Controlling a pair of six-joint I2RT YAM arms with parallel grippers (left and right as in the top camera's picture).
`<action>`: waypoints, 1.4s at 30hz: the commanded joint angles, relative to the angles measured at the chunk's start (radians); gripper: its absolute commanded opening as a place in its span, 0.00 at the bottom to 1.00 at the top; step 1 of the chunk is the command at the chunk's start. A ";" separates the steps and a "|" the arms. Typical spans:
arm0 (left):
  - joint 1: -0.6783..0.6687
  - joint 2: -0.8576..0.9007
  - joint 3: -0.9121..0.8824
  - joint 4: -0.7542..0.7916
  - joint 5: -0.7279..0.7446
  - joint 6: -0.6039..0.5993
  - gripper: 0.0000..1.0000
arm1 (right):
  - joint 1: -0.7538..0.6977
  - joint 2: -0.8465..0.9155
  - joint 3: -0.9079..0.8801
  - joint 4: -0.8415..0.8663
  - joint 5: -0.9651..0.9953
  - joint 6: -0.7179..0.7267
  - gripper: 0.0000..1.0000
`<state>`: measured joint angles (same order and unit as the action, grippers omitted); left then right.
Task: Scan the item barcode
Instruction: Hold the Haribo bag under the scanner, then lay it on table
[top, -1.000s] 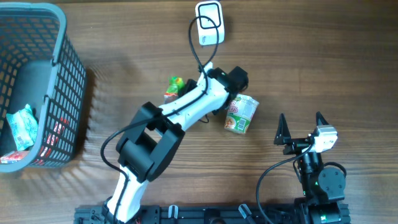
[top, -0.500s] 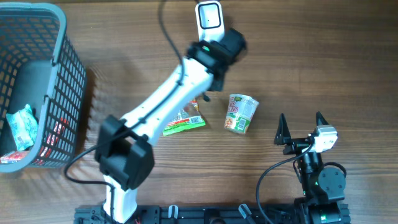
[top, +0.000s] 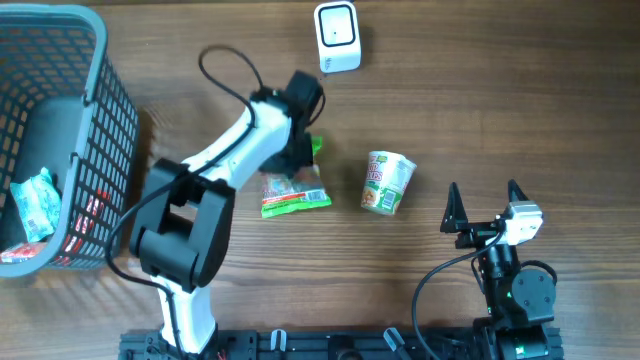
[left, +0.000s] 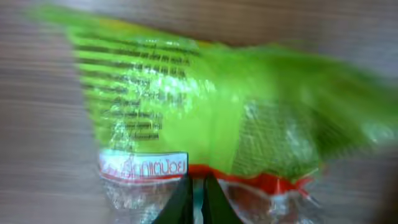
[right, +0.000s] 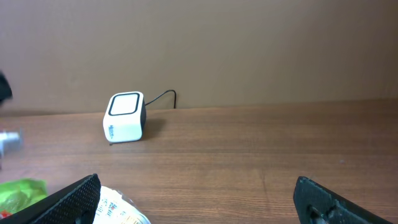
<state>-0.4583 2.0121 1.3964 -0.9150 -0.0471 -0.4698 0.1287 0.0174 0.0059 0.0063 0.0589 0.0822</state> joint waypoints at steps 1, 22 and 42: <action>-0.029 0.000 -0.192 0.157 0.197 -0.009 0.04 | -0.004 -0.003 -0.001 0.004 -0.011 -0.003 1.00; -0.055 -0.269 -0.220 0.001 -0.086 0.009 0.07 | -0.004 -0.003 -0.001 0.004 -0.011 -0.003 1.00; -0.141 -0.132 -0.295 0.281 0.128 0.012 0.10 | -0.004 -0.003 -0.001 0.004 -0.011 -0.004 1.00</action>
<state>-0.5549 1.8435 1.1145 -0.6388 0.0364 -0.4416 0.1287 0.0177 0.0063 0.0071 0.0589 0.0822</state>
